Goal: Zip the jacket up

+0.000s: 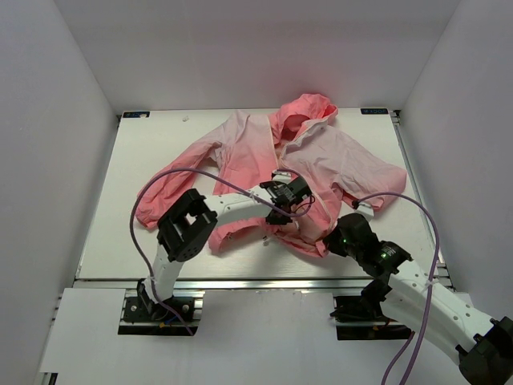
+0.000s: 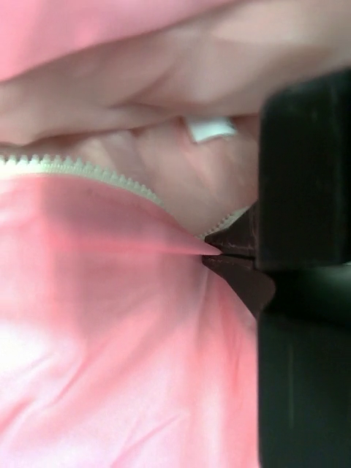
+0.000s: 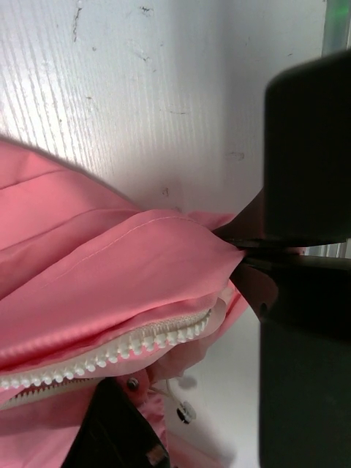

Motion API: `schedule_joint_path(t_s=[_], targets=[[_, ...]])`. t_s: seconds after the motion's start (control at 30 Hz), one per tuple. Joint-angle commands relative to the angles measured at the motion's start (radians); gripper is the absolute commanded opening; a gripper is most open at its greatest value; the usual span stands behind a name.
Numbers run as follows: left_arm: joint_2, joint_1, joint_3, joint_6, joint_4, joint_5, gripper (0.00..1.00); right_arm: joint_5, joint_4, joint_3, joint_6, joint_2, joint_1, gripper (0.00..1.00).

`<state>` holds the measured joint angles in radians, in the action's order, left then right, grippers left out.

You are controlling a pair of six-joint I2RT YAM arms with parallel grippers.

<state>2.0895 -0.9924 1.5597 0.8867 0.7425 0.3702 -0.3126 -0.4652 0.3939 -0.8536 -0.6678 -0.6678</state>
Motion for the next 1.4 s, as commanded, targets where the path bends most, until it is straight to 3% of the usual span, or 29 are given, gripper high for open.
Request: schedule_joint_path(t_s=[0.0,0.13,0.27,0.4,0.47,0.57,0.7,0.8,0.83,1.0,1.23,1.3,1.37], targets=[[-0.181,0.003,-0.065,-0.095,-0.072,-0.008,0.00,0.007,0.066,0.002,0.034,-0.004,0.005,0.00],[-0.316,0.038,-0.164,-0.173,-0.133,-0.059,0.00,0.018,0.095,0.014,0.050,-0.035,0.005,0.00],[-0.463,0.084,-0.302,-0.262,-0.228,-0.192,0.00,0.058,0.143,0.031,0.097,-0.099,0.004,0.00],[-0.578,0.107,-0.473,-0.352,-0.327,-0.429,0.00,0.130,0.230,0.040,0.125,-0.179,0.004,0.00],[-0.623,0.109,-0.547,-0.368,-0.360,-0.448,0.03,0.171,0.282,0.046,0.126,-0.229,0.004,0.00],[-0.632,0.112,-0.722,-0.356,-0.478,-0.438,0.07,0.202,0.347,0.048,0.143,-0.300,0.004,0.00],[-0.569,0.113,-0.727,-0.370,-0.451,-0.467,0.09,0.211,0.350,0.063,0.148,-0.360,0.002,0.00],[-0.578,0.113,-0.728,-0.368,-0.460,-0.433,0.20,0.213,0.355,0.062,0.146,-0.362,0.004,0.00],[-0.594,0.113,-0.733,-0.370,-0.463,-0.438,0.32,0.210,0.353,0.063,0.146,-0.358,0.002,0.00],[-0.626,0.113,-0.739,-0.371,-0.447,-0.409,0.61,0.222,0.349,0.042,0.137,-0.354,0.000,0.00],[-0.612,0.084,-0.734,-0.344,-0.388,-0.393,0.67,0.222,0.350,0.042,0.133,-0.362,-0.012,0.00],[-0.594,0.060,-0.734,-0.316,-0.350,-0.320,0.67,0.219,0.349,0.045,0.128,-0.366,-0.015,0.00],[-0.563,0.023,-0.665,-0.280,-0.298,-0.275,0.75,0.211,0.352,0.045,0.123,-0.366,-0.023,0.00]])
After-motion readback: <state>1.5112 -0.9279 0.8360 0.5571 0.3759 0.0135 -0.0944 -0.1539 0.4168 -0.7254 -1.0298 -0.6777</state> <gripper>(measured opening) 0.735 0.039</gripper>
